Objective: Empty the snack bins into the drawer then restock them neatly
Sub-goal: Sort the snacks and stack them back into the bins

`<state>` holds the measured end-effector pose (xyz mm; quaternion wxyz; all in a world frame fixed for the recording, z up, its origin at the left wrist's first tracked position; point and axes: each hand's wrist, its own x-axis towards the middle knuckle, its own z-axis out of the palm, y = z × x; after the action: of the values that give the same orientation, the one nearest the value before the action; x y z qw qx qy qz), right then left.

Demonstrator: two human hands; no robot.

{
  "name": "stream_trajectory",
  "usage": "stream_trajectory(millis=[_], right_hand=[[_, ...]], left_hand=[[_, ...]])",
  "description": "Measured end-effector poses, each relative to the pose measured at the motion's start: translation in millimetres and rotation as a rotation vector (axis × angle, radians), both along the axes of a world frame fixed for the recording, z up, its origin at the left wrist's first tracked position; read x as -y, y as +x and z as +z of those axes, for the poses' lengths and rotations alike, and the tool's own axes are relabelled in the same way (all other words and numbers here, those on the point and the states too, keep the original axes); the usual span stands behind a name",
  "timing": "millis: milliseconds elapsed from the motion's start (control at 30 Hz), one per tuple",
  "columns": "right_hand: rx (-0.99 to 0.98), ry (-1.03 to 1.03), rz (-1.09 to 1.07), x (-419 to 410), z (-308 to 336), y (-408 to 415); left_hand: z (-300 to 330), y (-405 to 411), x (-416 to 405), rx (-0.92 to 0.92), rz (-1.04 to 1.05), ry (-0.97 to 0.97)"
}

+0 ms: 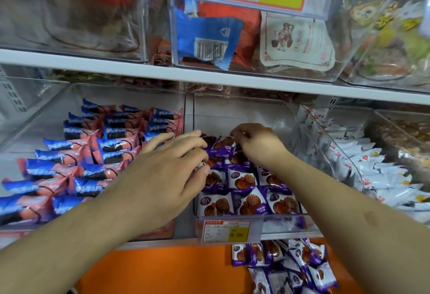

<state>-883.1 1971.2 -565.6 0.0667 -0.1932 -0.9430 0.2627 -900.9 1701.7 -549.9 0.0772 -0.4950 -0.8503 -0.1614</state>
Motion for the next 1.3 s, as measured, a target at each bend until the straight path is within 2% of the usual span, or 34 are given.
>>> stream_trajectory(millis=[67,233,433,633,700,800,867,900,933,967,1033,1100,1200,1300], right_hand=[[0.019,-0.067,0.018,0,2,4],[0.074,0.149,0.119,6,-1,2],[-0.171,0.088,0.092,14,-9,-18],[-0.024,0.169,0.152,16,-19,-37],[-0.035,0.148,0.146,17,-3,-19],[-0.166,0.14,0.141,25,35,48],[-0.251,0.067,0.226,33,56,111],[-0.266,-0.012,0.271,34,62,145],[-0.251,-0.095,0.307,34,63,179],[-0.2,-0.158,0.319,34,59,207],[-0.045,-0.222,0.264,26,30,253],[0.128,-0.185,0.183,2,-25,284],[0.457,-0.033,0.174,-34,-107,307],[0.734,-0.011,0.257,-61,-172,314]], left_hand=[[0,0,0,0.0,0.003,0.001],[-1,1,0,0.0,0.003,0.018],[-3,-1,1,-0.01,-0.014,0.014],[-2,-2,1,-0.037,-0.003,-0.022],[6,-1,1,-0.002,-0.005,-0.04],[14,12,1,-0.033,-0.028,-0.071],[20,33,3,-0.101,-0.109,0.077],[29,48,12,-0.079,-0.157,0.149],[10,70,5,-0.025,-0.2,0.21],[-22,87,-3,0.068,-0.267,0.186],[-94,124,-19,0.367,-0.327,-0.08],[-164,145,-33,0.511,-0.326,-0.156],[-191,168,-38,0.636,-0.279,-0.251],[-231,190,-54,0.782,-0.27,-0.45]])
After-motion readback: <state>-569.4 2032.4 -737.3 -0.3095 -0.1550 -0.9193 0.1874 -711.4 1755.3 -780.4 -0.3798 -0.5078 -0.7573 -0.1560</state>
